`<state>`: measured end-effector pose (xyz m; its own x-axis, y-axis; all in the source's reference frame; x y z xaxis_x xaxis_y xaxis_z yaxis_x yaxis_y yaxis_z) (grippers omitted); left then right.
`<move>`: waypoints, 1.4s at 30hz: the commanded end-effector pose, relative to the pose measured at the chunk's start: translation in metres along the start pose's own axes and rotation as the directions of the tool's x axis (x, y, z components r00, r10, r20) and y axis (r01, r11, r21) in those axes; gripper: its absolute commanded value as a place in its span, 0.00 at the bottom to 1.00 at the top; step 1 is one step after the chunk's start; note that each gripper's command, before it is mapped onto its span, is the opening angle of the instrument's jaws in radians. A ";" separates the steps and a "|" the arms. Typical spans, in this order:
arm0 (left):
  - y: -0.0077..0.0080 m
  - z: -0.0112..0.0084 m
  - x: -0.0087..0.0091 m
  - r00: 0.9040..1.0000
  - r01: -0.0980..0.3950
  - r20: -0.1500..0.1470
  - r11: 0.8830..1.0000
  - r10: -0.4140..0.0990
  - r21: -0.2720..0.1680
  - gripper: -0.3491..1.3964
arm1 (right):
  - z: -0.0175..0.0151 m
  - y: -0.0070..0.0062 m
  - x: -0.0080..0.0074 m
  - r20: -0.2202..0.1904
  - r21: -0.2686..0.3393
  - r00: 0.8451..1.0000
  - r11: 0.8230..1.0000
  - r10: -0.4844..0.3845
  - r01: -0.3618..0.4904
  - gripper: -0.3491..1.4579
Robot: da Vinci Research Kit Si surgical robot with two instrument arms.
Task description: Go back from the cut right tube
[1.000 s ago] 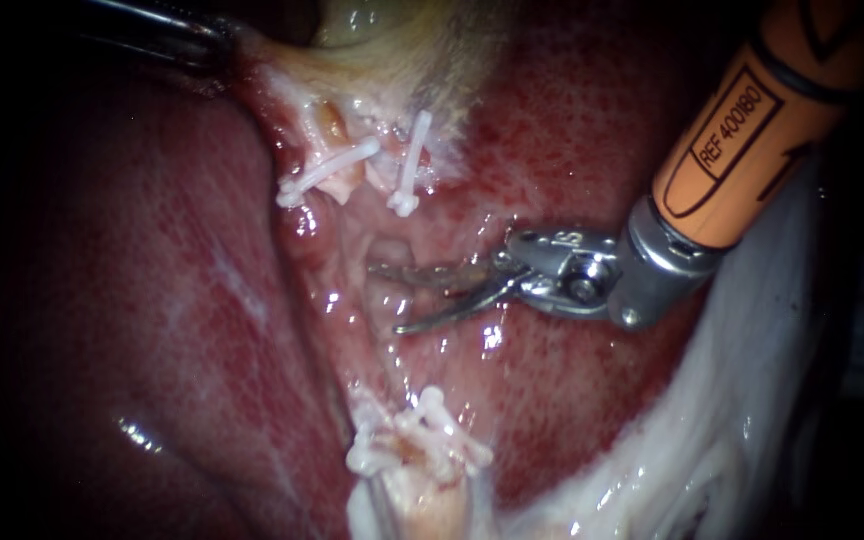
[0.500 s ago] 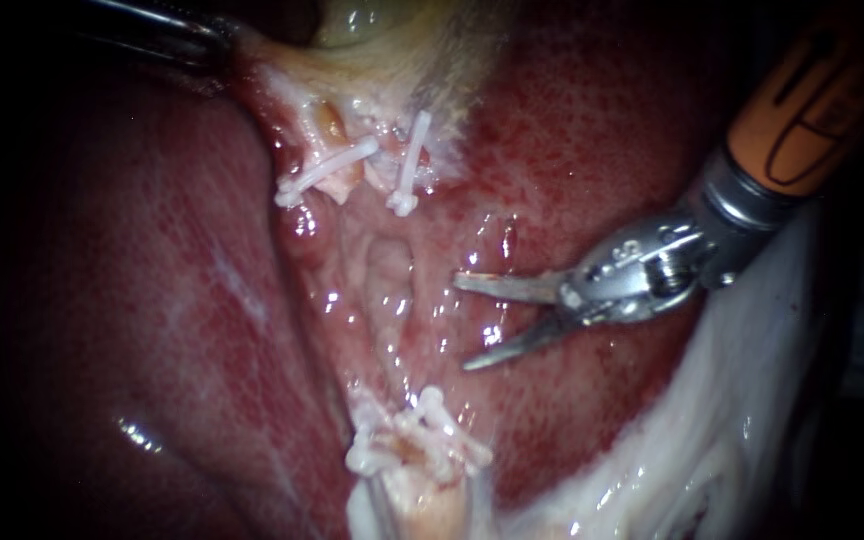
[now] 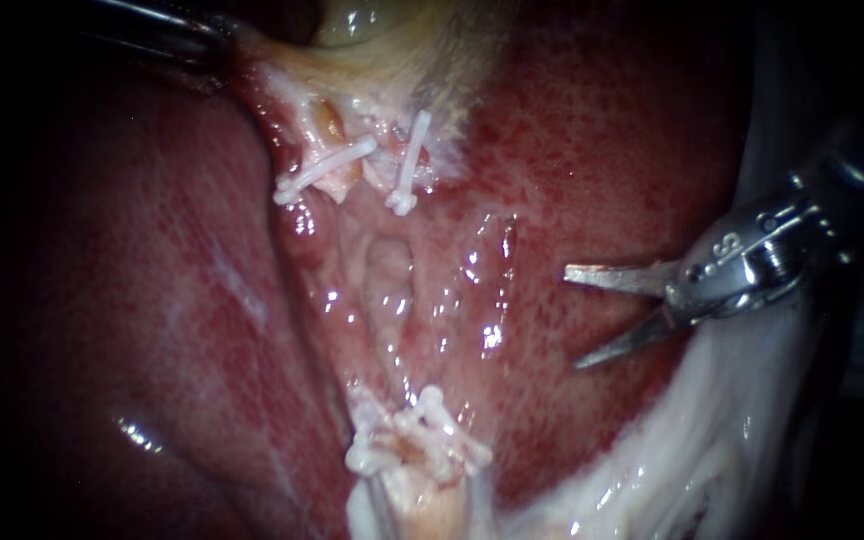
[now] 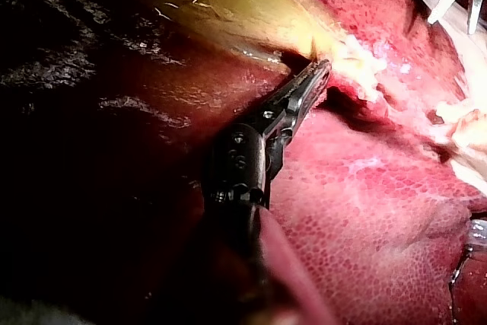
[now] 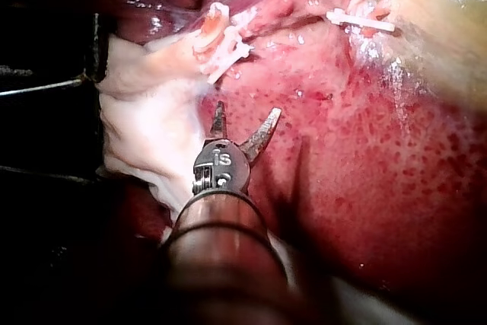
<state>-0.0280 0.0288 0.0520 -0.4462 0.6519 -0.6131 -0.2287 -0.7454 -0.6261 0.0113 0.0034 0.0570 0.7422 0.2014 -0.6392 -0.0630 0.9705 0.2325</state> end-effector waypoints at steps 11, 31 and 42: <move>-0.0001 0.0018 -0.0012 1.000 -0.006 -0.001 1.000 0.006 0.016 0.00 | 0.0001 0.0000 -0.0001 0.001 0.007 1.000 1.000 0.009 -0.009 0.99; -0.0003 0.0081 -0.0042 0.999 -0.031 0.032 0.999 0.032 -0.017 0.00 | 0.0001 0.0001 -0.0001 -0.012 0.027 1.000 1.000 0.010 -0.010 0.99; -0.0004 0.0082 -0.0042 0.999 -0.032 0.033 0.999 0.032 -0.019 0.00 | 0.0000 0.0002 0.0000 -0.013 0.030 1.000 0.999 0.010 -0.010 0.99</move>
<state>-0.0331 0.0252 0.0587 -0.4815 0.6226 -0.6169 -0.1983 -0.7630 -0.6152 0.0112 0.0035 0.0571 0.7325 0.2131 -0.6466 -0.0502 0.9640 0.2609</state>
